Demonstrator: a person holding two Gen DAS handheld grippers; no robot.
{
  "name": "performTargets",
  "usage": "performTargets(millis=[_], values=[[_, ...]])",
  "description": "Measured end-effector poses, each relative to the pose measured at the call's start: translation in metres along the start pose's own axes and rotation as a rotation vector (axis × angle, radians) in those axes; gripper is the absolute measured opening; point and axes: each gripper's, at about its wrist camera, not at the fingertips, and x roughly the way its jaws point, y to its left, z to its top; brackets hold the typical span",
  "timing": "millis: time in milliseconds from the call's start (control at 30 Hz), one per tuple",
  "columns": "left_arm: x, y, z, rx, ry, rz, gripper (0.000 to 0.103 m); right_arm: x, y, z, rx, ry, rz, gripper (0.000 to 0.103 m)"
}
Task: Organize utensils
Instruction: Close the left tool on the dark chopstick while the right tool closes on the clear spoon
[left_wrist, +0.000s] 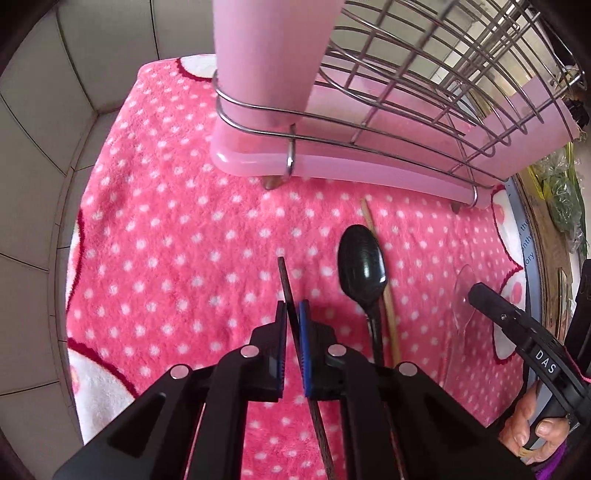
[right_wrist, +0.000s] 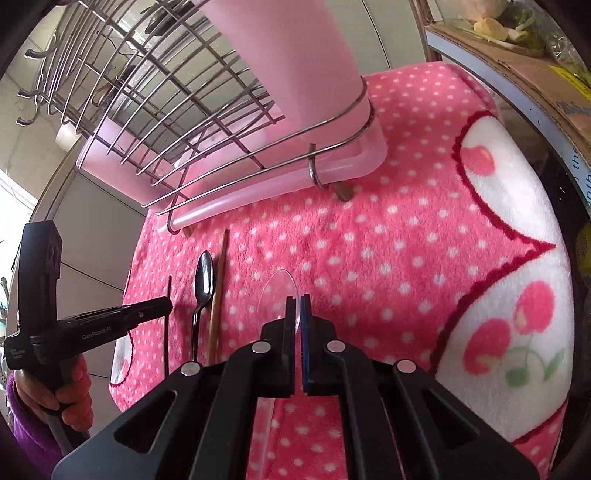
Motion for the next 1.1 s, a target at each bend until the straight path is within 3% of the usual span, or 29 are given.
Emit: performTargets(millis=[333, 633, 833, 1000, 1100], values=[[0.015, 0.011, 0.012, 0.006, 0.083, 0.004, 0.007, 0.002, -0.012, 0.002, 0.052, 0.033, 0.001, 0.003], [0.024, 0.009, 0.026, 0.004, 0.088, -0.022, 0.008, 0.009, -0.017, 0.002, 0.1, 0.101, 0.04, 0.005], [0.02, 0.03, 0.018, -0.017, 0.072, -0.056, 0.008, 0.014, -0.014, -0.001, 0.105, 0.127, 0.035, 0.011], [0.02, 0.036, 0.015, -0.027, 0.071, -0.066, 0.008, 0.017, -0.004, 0.002, 0.084, 0.141, 0.033, 0.029], [0.017, 0.04, 0.011, -0.026, 0.079, -0.064, 0.009, 0.017, 0.001, 0.007, 0.078, 0.143, 0.023, 0.031]])
